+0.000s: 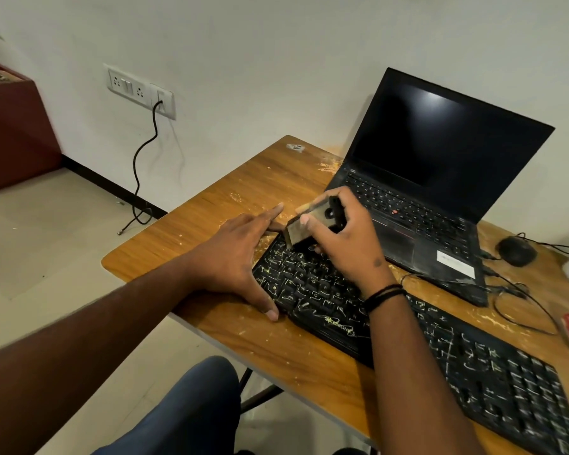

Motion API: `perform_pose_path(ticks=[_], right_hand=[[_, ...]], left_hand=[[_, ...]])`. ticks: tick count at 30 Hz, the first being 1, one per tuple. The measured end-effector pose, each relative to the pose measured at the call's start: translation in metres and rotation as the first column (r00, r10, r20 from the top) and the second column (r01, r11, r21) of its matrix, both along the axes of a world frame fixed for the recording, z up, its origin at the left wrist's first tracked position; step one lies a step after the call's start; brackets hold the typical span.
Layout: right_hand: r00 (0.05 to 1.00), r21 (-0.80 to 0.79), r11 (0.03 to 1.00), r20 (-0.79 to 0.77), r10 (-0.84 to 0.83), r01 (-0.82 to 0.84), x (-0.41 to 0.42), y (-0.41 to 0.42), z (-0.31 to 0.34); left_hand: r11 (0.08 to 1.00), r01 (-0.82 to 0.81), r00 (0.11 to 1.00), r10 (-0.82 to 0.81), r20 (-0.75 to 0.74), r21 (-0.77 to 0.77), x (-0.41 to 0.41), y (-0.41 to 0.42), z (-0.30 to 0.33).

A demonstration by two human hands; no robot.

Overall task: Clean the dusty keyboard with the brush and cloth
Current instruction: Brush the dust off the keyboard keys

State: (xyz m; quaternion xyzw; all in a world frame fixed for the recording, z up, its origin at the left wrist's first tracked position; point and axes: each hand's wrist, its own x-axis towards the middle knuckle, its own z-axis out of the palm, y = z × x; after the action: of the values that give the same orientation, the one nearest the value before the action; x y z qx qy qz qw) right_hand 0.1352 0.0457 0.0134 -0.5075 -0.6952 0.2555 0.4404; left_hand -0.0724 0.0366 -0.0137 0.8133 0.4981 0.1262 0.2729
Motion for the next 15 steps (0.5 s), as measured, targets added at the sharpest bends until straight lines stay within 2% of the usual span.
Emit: perform_pose_path(ticks=[2,4,6,8,10,12,15], right_hand=[[0.996,0.023,0.999,0.073,-0.044,0.042,-0.0032,-0.0018,-0.0008],[0.991,0.084,0.991,0.067,-0.114,0.108,-0.0045,-0.0021,0.0008],[0.995,0.089,0.992,0.024,-0.093,0.090,-0.0021,-0.0020,0.0024],[0.995,0.080,0.996,0.080,-0.054,0.047,-0.0012,-0.0032,0.0008],[0.981,0.101,0.992,0.167,-0.093,0.077,-0.0021,-0.0035,-0.0017],[0.979,0.131,0.983,0.147,-0.145,0.126,-0.0017,-0.0038,0.0001],[0.994,0.083,0.996,0.108,-0.036,0.027,0.0016,-0.0053,0.0031]], left_hand=[[1.000,-0.002,1.000,0.002,0.003,0.000,0.0004,0.0000,0.0007],[1.000,-0.005,1.000,0.005,0.007,0.000,-0.0002,-0.0001,0.0000],[1.000,-0.007,1.000,0.007,0.008,-0.006,-0.0012,0.0002,-0.0012],[1.000,-0.010,1.000,0.010,0.010,-0.016,-0.0014,0.0008,-0.0020],[1.000,-0.012,1.000,0.012,0.009,-0.021,-0.0009,0.0012,-0.0019],[1.000,-0.011,1.000,0.011,0.003,-0.018,-0.0004,0.0009,-0.0011],[1.000,-0.011,1.000,0.011,-0.005,-0.008,-0.0003,0.0004,-0.0008]])
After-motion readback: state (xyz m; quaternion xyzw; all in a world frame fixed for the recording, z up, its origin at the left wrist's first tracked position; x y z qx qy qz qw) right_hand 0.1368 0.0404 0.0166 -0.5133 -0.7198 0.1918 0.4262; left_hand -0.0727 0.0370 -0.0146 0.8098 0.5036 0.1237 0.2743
